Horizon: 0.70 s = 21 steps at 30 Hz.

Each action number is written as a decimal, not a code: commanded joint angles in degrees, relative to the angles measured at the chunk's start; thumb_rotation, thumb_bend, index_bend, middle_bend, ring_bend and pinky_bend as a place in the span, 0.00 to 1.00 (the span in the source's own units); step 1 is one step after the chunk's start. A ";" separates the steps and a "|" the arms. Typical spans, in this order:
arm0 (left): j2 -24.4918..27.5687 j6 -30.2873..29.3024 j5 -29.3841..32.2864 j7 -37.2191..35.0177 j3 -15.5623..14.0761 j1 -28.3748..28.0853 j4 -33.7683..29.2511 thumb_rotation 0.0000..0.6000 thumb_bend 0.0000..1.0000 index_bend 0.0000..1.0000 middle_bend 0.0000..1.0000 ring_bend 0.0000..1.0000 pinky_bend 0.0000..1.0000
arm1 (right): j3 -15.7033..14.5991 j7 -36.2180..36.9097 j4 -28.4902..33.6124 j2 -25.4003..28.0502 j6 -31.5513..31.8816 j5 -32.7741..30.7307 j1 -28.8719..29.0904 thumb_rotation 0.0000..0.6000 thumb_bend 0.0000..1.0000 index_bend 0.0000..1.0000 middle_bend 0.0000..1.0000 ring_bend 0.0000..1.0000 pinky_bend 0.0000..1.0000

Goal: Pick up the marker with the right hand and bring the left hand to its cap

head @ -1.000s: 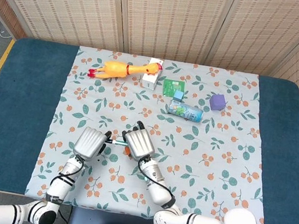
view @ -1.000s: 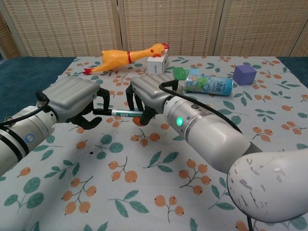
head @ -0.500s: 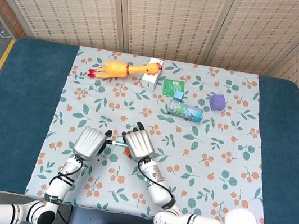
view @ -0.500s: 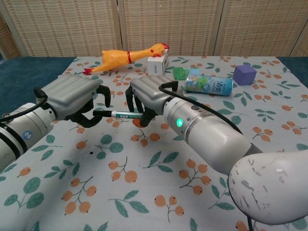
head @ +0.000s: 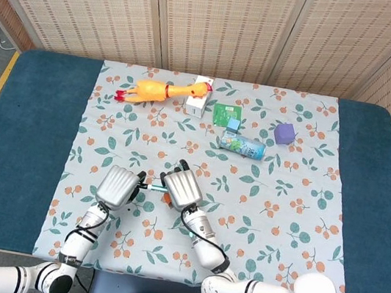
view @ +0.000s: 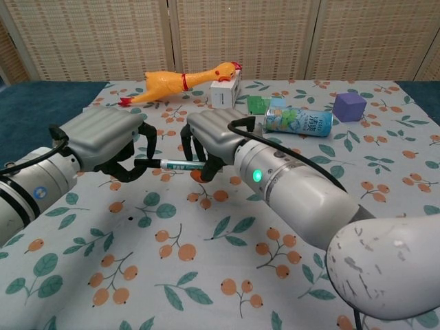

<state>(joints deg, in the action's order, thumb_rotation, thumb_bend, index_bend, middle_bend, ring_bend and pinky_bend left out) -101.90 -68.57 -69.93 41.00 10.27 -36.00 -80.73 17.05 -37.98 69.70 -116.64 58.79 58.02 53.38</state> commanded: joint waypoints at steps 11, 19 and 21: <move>0.28 0.11 0.44 -0.44 -0.11 -0.33 -0.13 1.00 0.37 0.44 1.00 0.92 1.00 | -0.02 0.39 -0.32 -0.35 -0.02 0.31 -0.03 1.00 0.37 0.98 0.77 0.41 0.17; 0.53 -0.01 0.58 -0.34 -0.45 -0.36 -0.79 1.00 0.37 0.44 1.00 0.92 1.00 | 0.05 0.54 -0.34 -0.39 0.10 0.53 -0.12 1.00 0.37 0.98 0.77 0.41 0.17; 0.61 -0.04 0.62 -0.31 -0.48 -0.37 -0.87 1.00 0.37 0.44 1.00 0.92 1.00 | 0.15 0.58 -0.23 -0.30 0.16 0.56 -0.14 1.00 0.37 0.98 0.77 0.41 0.17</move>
<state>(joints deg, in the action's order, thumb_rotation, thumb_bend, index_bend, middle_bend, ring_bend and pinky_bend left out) -101.28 -68.61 -69.31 40.69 9.80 -36.37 -81.61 17.20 -37.40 69.46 -116.95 58.94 58.58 53.24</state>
